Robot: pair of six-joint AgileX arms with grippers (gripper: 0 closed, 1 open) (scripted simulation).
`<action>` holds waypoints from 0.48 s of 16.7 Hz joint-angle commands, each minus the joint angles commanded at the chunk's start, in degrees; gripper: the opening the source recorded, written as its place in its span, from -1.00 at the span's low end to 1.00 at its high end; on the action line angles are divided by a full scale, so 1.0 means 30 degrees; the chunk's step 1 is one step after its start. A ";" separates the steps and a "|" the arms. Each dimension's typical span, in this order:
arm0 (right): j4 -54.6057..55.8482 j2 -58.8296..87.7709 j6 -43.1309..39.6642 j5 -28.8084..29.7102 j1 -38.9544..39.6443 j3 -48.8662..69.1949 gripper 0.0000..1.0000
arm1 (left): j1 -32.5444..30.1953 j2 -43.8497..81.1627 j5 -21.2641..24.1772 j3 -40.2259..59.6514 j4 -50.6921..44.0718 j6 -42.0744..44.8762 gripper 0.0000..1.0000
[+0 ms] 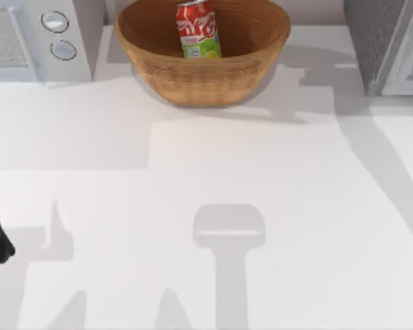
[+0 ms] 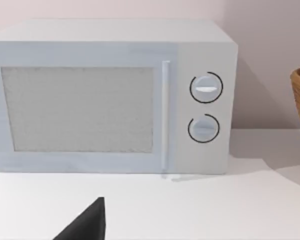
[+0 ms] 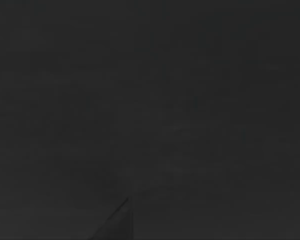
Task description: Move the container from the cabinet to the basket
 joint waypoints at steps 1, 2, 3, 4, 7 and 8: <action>0.0091 0.0139 -0.0007 -0.0128 -0.0141 0.0113 1.00 | 0.0000 0.0000 0.0000 0.0000 0.0000 0.0000 1.00; 0.0095 0.0145 -0.0007 -0.0133 -0.0147 0.0115 1.00 | 0.0000 0.0000 0.0000 0.0000 0.0000 0.0000 1.00; 0.0095 0.0145 -0.0007 -0.0133 -0.0147 0.0115 1.00 | 0.0000 0.0000 0.0000 0.0000 0.0000 0.0000 1.00; 0.0064 -0.0242 -0.0046 -0.0042 -0.0011 0.0042 1.00 | 0.0000 0.0000 0.0000 0.0000 0.0000 0.0000 1.00; 0.0238 -0.0723 -0.0046 -0.0140 -0.0148 -0.0544 1.00 | 0.0000 0.0000 0.0000 0.0000 0.0000 0.0000 1.00; 0.0399 -0.1201 -0.0046 -0.0249 -0.0279 -0.1140 1.00 | 0.0000 0.0000 0.0000 0.0000 0.0000 0.0000 1.00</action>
